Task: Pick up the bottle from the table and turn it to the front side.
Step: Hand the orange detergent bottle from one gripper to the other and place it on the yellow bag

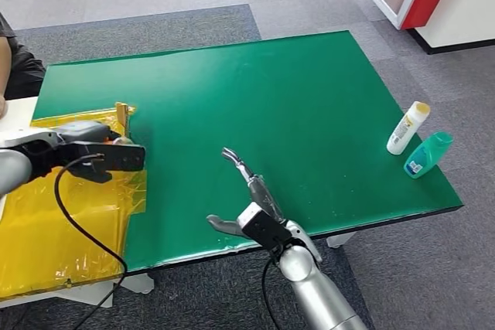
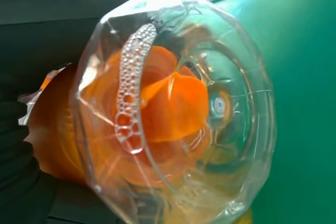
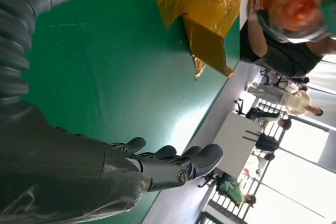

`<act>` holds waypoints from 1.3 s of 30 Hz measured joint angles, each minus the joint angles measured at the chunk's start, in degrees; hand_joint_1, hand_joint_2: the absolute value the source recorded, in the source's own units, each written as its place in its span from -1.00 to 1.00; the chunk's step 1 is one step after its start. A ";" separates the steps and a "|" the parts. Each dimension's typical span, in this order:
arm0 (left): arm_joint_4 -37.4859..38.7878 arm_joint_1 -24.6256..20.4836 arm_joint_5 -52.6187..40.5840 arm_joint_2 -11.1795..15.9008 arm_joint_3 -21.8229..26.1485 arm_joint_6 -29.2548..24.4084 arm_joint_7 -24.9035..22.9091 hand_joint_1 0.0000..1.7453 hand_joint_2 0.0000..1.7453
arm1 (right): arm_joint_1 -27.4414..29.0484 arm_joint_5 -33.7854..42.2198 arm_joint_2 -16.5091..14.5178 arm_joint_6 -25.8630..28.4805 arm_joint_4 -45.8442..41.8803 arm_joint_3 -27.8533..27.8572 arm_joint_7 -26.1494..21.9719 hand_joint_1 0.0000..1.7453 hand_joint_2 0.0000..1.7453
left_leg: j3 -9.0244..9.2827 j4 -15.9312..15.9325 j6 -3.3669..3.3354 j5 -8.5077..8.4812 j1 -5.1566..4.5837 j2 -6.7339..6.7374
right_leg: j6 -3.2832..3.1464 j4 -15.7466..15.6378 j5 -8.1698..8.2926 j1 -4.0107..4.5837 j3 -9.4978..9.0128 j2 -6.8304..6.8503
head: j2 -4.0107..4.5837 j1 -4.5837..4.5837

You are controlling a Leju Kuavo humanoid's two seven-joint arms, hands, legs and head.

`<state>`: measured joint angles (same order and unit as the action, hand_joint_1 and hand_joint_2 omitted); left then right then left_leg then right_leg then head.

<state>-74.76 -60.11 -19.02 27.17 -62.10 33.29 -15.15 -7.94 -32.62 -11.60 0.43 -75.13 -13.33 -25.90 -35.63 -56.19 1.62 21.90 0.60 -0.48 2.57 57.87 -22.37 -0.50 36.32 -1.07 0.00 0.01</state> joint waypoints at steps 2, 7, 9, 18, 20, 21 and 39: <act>0.47 4.03 -4.27 0.07 0.27 -0.93 0.62 1.00 1.00 | -0.03 -0.26 -0.11 -0.24 0.01 -0.01 0.05 -1.00 1.00 | 0.00 0.00 0.00 0.00 -0.01 0.00 | 0.00 -0.01 0.00 -0.01 0.00 0.00 | 0.00 0.02; 2.31 12.64 -11.43 -0.72 3.16 -2.11 1.85 1.00 1.00 | -0.11 -0.54 -0.28 -0.40 0.01 -0.02 0.12 -1.00 1.00 | -0.02 -0.01 -0.01 0.01 -0.03 0.00 | 0.01 -0.05 0.00 -0.02 0.01 0.00 | 0.00 0.00; 3.56 15.44 -13.29 -1.72 5.25 -2.85 2.21 1.00 1.00 | -0.21 -0.68 -0.31 -0.55 0.03 -0.02 0.15 -1.00 1.00 | -0.02 -0.01 -0.01 0.01 -0.03 0.00 | 0.01 -0.05 0.00 -0.02 0.01 0.01 | 0.00 -0.01; 14.31 22.88 -28.53 -13.89 19.24 -14.03 2.98 0.34 1.00 | -1.17 -2.30 -0.85 -1.24 0.55 -0.44 0.69 -1.00 1.00 | -0.02 -0.01 -0.04 -0.02 -0.03 -0.06 | 0.02 -0.05 0.01 -0.03 -0.04 0.09 | 0.00 0.01; 16.28 23.54 -32.24 -16.80 23.05 -16.07 2.40 0.34 1.00 | -1.16 -2.64 -1.01 -1.22 0.56 -0.43 0.98 -1.00 1.00 | -0.02 -0.01 -0.06 -0.04 -0.03 -0.09 | 0.03 -0.05 0.03 -0.03 -0.06 0.10 | 0.00 0.01; 16.88 23.77 -33.56 -17.99 24.78 -16.45 2.23 0.34 1.00 | -1.15 -2.74 -1.04 -1.22 0.56 -0.42 1.08 -1.00 1.00 | -0.02 -0.01 -0.06 -0.04 -0.03 -0.09 | 0.04 -0.05 0.05 -0.03 -0.06 0.10 | 0.00 0.01; -2.30 45.33 -16.49 -21.87 46.22 -18.04 13.69 -1.00 -1.00 | 3.35 -2.81 -0.34 0.55 -2.12 2.41 1.07 -1.00 1.00 | 0.02 0.00 0.06 0.22 -0.02 0.08 | -0.01 -0.05 -0.11 -0.02 0.01 -0.09 | 0.00 0.00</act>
<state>-77.06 -14.78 -35.51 5.29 -15.89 15.24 -1.45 -4.59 -35.43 -11.94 0.98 -77.25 -10.92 -24.84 -35.61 -56.19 1.67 22.12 0.58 -0.40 2.56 57.82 -22.48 -0.52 36.33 -1.16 0.00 0.01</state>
